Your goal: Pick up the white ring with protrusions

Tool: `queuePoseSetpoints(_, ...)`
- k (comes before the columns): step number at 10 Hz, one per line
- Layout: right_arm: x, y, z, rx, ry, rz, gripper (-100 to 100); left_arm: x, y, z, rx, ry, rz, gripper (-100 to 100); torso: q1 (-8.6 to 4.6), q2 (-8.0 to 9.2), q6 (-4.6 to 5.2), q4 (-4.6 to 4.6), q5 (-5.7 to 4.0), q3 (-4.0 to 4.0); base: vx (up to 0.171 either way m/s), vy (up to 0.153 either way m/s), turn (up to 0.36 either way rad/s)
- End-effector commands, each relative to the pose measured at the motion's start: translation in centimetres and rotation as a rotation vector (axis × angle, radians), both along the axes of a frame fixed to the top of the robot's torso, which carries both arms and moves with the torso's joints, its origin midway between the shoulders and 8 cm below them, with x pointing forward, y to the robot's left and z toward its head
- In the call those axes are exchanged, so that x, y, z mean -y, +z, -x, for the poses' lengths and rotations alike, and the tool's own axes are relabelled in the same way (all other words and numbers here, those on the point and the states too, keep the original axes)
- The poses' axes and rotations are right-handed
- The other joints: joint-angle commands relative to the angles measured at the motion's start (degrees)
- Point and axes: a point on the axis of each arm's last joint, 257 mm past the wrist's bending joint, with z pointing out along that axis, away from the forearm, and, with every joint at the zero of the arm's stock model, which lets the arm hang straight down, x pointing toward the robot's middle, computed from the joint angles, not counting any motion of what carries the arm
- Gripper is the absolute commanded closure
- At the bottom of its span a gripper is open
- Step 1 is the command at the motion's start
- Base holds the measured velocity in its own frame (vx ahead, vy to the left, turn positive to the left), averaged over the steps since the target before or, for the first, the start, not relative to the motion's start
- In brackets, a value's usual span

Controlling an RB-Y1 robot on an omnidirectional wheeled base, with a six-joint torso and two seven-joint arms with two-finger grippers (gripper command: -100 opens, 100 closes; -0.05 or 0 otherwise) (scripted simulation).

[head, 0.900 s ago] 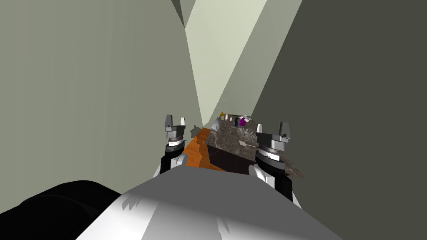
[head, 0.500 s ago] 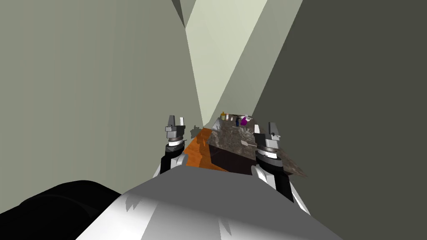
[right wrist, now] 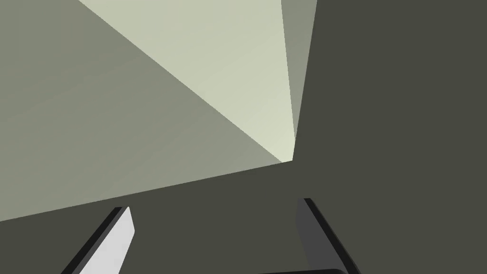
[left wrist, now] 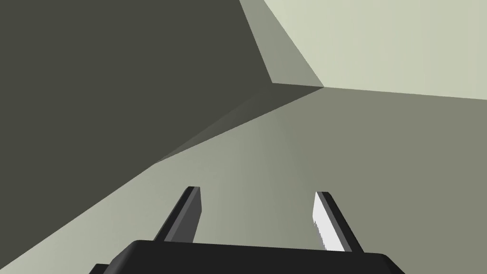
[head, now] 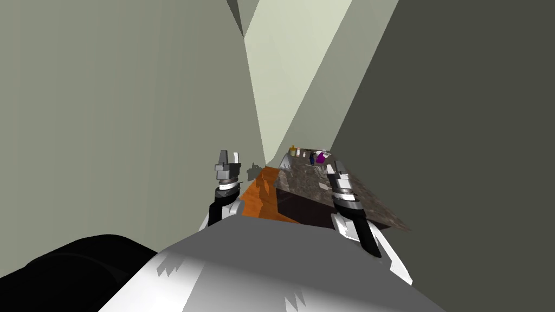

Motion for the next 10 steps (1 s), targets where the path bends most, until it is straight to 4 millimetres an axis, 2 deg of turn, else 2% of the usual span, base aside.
queuePoseSetpoints(1, 0.6, -1.8, -1.5, -0.056, -0.032, 0.074, -100, 0.0, 0.0, 0.0, 0.0, 0.0, 0.0, 0, 0.0, 0.0, 0.0, 0.0, 0.0, 0.0, 0.024, 0.158, 0.012)
queuePoseSetpoints(3, 2.1, -3.9, -3.5, -0.125, -0.082, 0.168, -100, 0.0, 0.0, 0.0, 0.0, 0.0, 0.0, 0, 0.21, -0.02, 0.0, -0.01, 0.04, -0.02, 0.02, 0.184, 0.015)
queuePoseSetpoints(4, 2.1, -4.3, -3.6, -0.134, -0.085, 0.176, -100, 0.0, 0.0, 0.0, 0.0, 0.0, 0.0, 0, 0.17, -0.03, 0.0, -0.01, 0.05, -0.02, 0.006, 0.105, 0.001)
queuePoseSetpoints(6, 4.4, -7.3, -5.6, -0.223, -0.15, 0.273, -100, 0.0, 0.0, 0.0, 0.0, 0.0, 0.0, 0, -0.15, 0.06, 0.0, 0.01, -0.03, 0.03, 0.014, 0.104, 0.028)
queuePoseSetpoints(7, 4.3, -7.3, -5.6, -0.224, -0.151, 0.279, -100, 0.0, 0.0, 0.0, 0.0, 0.0, 0.0, 0, -0.07, -0.04, 0.01, -0.01, -0.02, -0.02, 0.038, 0.099, 0.003)
queuePoseSetpoints(8, 5.7, -8.9, -6.6, -0.274, -0.188, 0.333, -100, 0.0, 0.0, 0.0, 0.0, 0.0, 0.0, 0, -0.12, -0.05, 0.01, -0.01, -0.01, -0.03, 0.026, 0.103, 0.026)
queuePoseSetpoints(9, 6.9, -9.5, -7.3, -0.303, -0.222, 0.381, -100, 0.0, 0.0, 0.0, 0.0, 0.0, 0.0, 0, -0.11, -0.04, 0.01, -0.01, -0.02, -0.02, 0.053, 0.145, 0.033)
queuePoseSetpoints(10, 7.3, -10.6, -7.5, -0.326, -0.228, 0.386, -100, 0.0, 0.0, 0.0, 0.0, 0.0, 0.0, 0, 0.0, -0.12, 0.0, -0.02, 0.01, -0.07, 0.037, 0.108, 0.009)
